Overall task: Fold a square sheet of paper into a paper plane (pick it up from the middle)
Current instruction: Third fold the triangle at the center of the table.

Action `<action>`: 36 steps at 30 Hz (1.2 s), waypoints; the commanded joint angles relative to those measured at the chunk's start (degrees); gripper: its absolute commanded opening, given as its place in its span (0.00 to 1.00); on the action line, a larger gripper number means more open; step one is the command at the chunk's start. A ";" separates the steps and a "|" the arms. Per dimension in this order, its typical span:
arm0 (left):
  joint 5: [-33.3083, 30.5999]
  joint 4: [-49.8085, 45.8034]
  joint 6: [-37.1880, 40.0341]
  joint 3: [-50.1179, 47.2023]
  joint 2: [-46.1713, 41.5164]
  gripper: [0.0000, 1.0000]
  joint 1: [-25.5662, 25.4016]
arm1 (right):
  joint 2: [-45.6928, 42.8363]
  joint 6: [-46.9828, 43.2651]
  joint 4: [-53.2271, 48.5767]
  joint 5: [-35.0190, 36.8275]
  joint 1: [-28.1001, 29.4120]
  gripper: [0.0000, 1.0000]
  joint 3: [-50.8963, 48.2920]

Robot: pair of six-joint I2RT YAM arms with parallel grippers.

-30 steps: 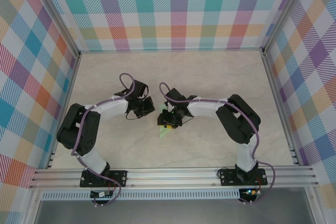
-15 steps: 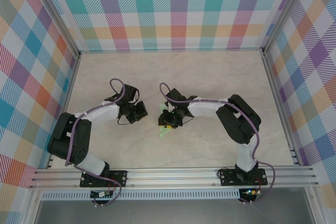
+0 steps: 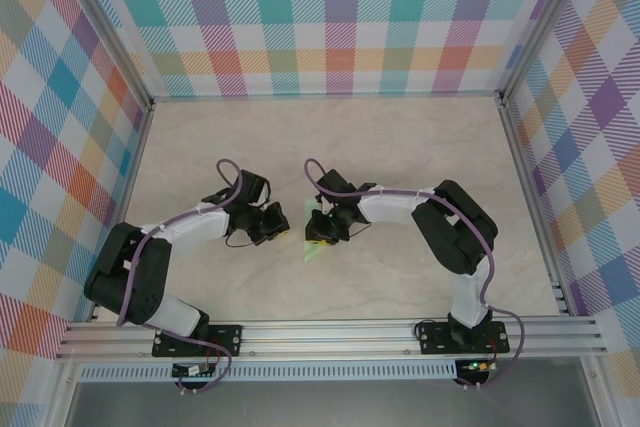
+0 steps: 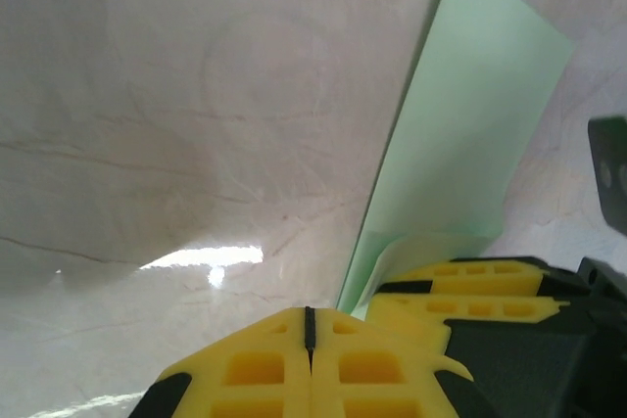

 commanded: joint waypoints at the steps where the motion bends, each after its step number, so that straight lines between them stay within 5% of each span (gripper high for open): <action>1: 1.83 1.99 -2.00 -1.41 -1.58 0.04 -2.42 | 1.66 -0.92 -2.62 3.73 -0.17 0.20 -1.83; 10: 3.30 7.08 -5.87 -3.87 -0.10 0.02 -6.77 | 2.62 -0.74 -3.50 3.64 -0.16 0.07 -1.68; 36: 2.04 9.03 -6.22 -2.75 8.00 0.00 -9.01 | 1.29 -0.38 0.50 1.40 -0.34 0.05 -3.64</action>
